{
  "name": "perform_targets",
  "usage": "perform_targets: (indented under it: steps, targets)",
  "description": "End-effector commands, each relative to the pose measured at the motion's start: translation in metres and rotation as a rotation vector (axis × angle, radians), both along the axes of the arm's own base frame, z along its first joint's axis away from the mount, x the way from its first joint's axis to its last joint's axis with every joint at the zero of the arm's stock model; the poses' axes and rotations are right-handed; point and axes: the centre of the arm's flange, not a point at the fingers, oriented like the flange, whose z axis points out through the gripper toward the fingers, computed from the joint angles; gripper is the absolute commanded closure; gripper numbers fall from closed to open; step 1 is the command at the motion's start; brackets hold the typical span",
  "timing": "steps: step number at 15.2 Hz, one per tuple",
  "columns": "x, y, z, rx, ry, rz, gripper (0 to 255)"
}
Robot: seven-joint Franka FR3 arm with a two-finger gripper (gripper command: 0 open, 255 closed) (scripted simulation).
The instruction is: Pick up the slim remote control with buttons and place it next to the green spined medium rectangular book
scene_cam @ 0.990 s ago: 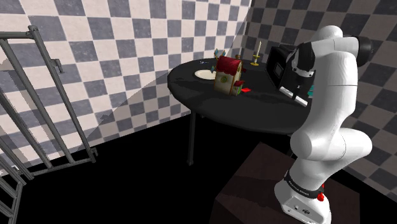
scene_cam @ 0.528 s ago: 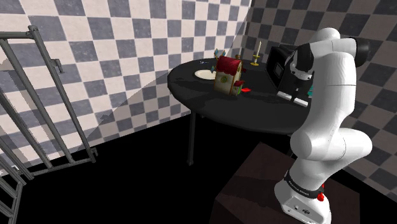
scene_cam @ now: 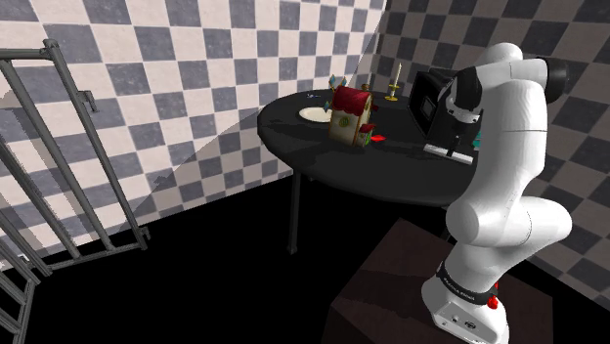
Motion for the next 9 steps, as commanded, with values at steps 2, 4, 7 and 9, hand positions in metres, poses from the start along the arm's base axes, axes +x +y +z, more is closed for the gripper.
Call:
perform_targets:
  steps: [2, 4, 7, 9]
  targets:
    - [0.0, 0.0, 0.0, 0.0, 0.0, 0.0, 0]
    - [0.0, 0.001, 0.027, 0.0, 0.0, 0.0, 0]
    - [0.0, 0.001, 0.05, 0.0, 0.0, 0.0, 0]
    - [0.0, 0.001, 0.05, 0.0, 0.0, 0.0, 0]
